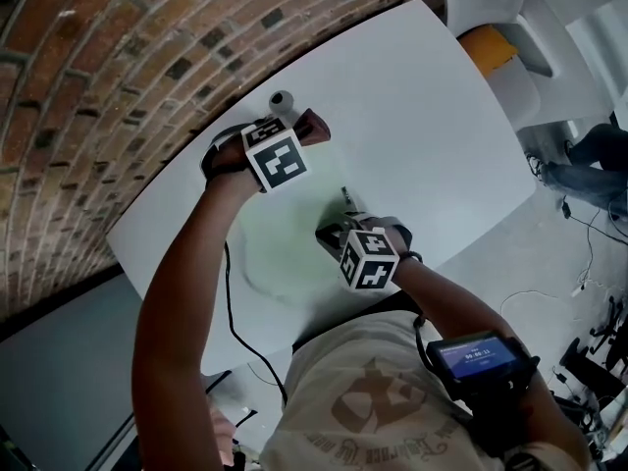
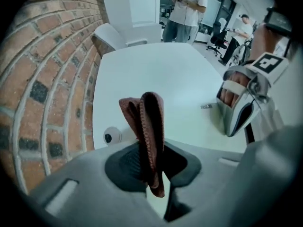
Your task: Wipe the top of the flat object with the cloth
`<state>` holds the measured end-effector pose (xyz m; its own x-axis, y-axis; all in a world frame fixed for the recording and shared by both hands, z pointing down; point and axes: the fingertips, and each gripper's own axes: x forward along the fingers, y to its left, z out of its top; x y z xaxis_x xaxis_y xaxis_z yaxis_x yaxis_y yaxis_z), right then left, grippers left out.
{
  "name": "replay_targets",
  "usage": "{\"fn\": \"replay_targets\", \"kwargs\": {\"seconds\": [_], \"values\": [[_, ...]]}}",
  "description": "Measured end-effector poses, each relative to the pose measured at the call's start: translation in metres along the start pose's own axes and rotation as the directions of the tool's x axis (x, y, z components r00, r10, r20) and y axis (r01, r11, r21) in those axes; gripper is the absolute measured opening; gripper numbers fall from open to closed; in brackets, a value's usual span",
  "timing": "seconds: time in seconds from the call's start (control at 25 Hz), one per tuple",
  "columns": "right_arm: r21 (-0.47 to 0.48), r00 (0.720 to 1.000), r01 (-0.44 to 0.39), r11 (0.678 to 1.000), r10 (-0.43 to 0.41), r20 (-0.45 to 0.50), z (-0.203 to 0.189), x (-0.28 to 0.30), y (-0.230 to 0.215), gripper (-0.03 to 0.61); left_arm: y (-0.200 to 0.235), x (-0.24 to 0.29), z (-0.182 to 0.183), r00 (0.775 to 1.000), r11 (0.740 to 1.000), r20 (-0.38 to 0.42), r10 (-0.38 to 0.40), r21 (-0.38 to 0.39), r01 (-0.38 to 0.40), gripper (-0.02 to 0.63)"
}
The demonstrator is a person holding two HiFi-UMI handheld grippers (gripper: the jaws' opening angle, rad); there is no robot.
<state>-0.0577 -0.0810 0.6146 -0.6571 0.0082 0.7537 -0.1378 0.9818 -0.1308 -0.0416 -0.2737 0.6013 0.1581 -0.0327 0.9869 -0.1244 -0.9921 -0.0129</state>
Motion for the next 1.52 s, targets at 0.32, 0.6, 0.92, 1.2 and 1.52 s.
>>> {"fn": "replay_targets", "kwargs": {"seconds": [0.32,0.6,0.92,1.2,1.52], "values": [[-0.001,1.0,0.003,1.0,-0.003,-0.005,-0.001,0.0,-0.001,0.009,-0.009,-0.016,-0.068,0.999,0.974,-0.004,0.051,-0.222,-0.05,0.066],[0.006,1.0,0.019,1.0,-0.018,-0.019,-0.002,0.0,-0.001,0.009,-0.025,-0.02,-0.126,0.994,0.912,-0.059,0.094,-0.394,-0.109,0.066],[0.012,1.0,0.01,1.0,-0.01,-0.024,0.005,0.005,-0.002,0.008,-0.041,-0.026,-0.151,0.986,0.849,-0.026,0.164,-0.506,-0.155,0.066],[0.001,0.999,0.013,1.0,-0.013,-0.034,0.002,0.002,-0.001,0.008,-0.072,-0.023,-0.13,0.987,0.821,0.018,0.159,-0.558,-0.122,0.066],[-0.023,0.999,0.029,0.999,-0.03,-0.036,0.0,-0.001,0.001,0.008,-0.095,-0.012,-0.056,0.988,0.858,0.14,0.058,-0.513,0.022,0.066]]}}
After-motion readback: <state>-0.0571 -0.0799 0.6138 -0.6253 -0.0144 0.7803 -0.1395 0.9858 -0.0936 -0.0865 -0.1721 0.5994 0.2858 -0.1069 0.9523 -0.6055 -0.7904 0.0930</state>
